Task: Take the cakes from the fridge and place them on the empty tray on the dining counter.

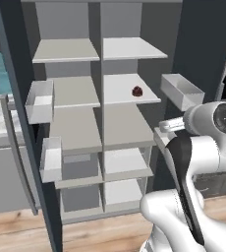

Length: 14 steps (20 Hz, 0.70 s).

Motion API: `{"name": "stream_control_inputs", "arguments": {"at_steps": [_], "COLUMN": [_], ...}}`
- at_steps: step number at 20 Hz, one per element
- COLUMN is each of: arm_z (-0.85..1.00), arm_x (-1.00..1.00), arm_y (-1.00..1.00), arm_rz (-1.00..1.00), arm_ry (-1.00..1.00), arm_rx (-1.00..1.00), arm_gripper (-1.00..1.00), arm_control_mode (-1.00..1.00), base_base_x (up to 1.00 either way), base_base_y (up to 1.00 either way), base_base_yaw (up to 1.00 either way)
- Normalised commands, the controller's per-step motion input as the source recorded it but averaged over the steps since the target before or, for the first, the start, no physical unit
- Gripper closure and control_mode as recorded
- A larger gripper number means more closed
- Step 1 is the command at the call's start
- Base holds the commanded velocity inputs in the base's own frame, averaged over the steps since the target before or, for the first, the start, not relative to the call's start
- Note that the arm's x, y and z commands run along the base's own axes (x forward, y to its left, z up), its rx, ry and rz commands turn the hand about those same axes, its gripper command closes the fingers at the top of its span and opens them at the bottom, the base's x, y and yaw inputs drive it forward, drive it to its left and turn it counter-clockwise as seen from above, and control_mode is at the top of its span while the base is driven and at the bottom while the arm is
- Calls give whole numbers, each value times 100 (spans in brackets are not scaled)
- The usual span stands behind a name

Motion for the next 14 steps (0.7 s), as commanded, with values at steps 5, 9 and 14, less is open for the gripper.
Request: {"name": "stream_control_inputs", "arguments": {"at_steps": [5,9,14], "arm_z": [0,0,0], "arm_x": [0,0,0], "arm_y": [0,0,0], "arm_rz": [0,0,0], "arm_ry": [0,0,0], "arm_rx": [0,0,0], "arm_gripper": [-100,-100,-100], "arm_control_mode": [100,100,100], "base_base_x": [19,25,53], "base_base_y": [30,28,27], "base_base_yaw": [0,0,0]}}
